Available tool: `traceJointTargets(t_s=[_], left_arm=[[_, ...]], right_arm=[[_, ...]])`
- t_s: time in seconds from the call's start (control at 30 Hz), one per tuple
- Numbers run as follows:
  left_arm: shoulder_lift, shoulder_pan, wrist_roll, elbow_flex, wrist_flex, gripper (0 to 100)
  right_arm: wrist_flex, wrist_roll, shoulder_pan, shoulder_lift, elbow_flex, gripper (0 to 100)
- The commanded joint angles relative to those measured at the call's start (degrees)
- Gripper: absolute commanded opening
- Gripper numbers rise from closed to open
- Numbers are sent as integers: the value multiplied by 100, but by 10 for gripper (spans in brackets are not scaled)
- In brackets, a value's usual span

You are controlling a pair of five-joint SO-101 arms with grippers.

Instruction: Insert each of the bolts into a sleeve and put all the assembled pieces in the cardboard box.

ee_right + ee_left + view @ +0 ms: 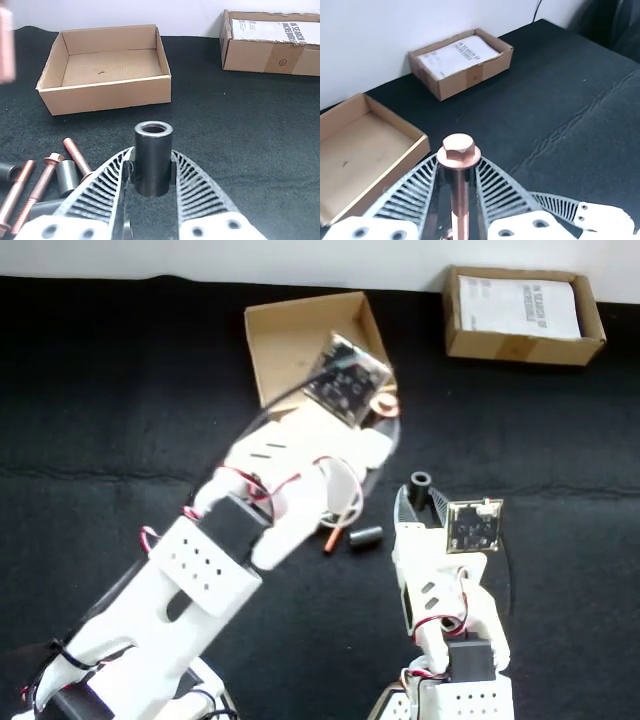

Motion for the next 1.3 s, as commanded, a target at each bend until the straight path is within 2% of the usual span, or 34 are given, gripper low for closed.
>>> traceJointTargets(t_s=[0.0, 0.1, 0.37, 0.77, 1.27], left_arm=[[-110, 215, 9, 374, -993, 9], [-110, 330, 9, 646, -1530, 9], [-101, 347, 229, 954, -2207, 9], [629, 207, 1301, 910, -2242, 9], [673, 154, 1407, 998, -2110, 9]], right_arm=[[-136, -53, -110, -84, 716, 6], [-136, -53, -286, -84, 716, 6], [-145, -53, -637, -84, 699, 6], [-549, -53, -629, -84, 699, 6], [-549, -53, -602, -84, 734, 6]])
